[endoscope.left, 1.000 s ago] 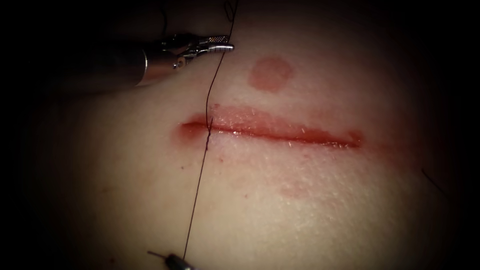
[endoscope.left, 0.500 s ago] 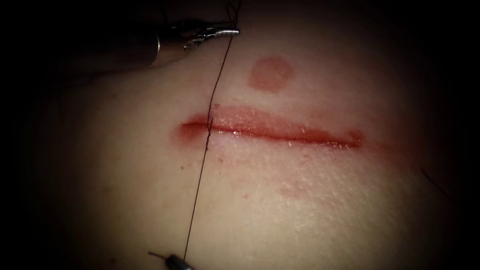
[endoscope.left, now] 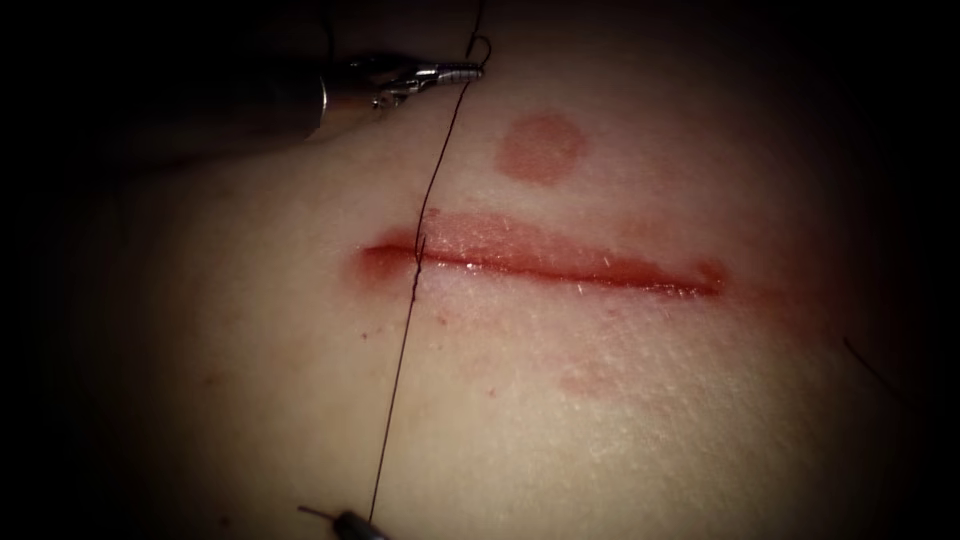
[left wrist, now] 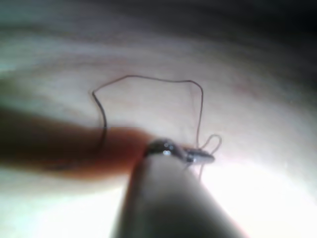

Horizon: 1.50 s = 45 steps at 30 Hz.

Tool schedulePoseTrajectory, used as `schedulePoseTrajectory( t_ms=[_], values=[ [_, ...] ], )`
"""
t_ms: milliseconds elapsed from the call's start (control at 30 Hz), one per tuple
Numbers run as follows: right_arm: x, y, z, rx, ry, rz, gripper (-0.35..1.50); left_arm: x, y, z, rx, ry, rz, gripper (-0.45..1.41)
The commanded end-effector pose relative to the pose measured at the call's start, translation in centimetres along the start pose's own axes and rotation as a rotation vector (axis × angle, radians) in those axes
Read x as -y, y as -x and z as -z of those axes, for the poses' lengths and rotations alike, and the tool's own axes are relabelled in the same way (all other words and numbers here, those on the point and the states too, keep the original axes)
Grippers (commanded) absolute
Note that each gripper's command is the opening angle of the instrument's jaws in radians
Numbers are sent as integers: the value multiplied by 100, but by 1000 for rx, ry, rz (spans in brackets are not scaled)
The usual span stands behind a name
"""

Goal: Wound Closure
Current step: Pull the right gripper down and the left gripper up to tension the knot, then wrap the suture around the right gripper once.

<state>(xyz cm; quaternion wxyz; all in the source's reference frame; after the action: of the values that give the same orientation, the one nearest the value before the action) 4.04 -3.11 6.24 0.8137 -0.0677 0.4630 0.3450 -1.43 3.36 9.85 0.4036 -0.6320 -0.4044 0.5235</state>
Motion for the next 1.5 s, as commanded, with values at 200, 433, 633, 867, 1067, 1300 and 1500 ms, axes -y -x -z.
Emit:
schedulePoseTrajectory(
  t_ms=[200, 433, 633, 867, 1067, 1300, 1500],
  values=[
    [9, 8, -2, 5, -3, -1, -35, -26, -30, 16, -23, -5, -47, -35],
    [11, 6, -5, 9, -2, -2, -35, -86, -54, 18, -53, 44, -118, -35],
    [6, 0, -5, 1, -9, -38, 31, -123, -61, 8, -57, 83, -164, -35],
    [-22, -21, 7, 6, 2, -89, 146, -127, -61, 6, -56, 93, -186, -35],
    [-45, -43, 41, 7, -49, -100, 146, -119, -59, 8, -54, 97, -191, -35],
    [-62, -76, 92, -36, -175, -167, 146, -122, -50, 9, -51, 98, -197, -35],
    [-67, -91, 118, -83, -259, -191, 148, -122, -38, 5, -32, 113, -207, -35]
  ],
)
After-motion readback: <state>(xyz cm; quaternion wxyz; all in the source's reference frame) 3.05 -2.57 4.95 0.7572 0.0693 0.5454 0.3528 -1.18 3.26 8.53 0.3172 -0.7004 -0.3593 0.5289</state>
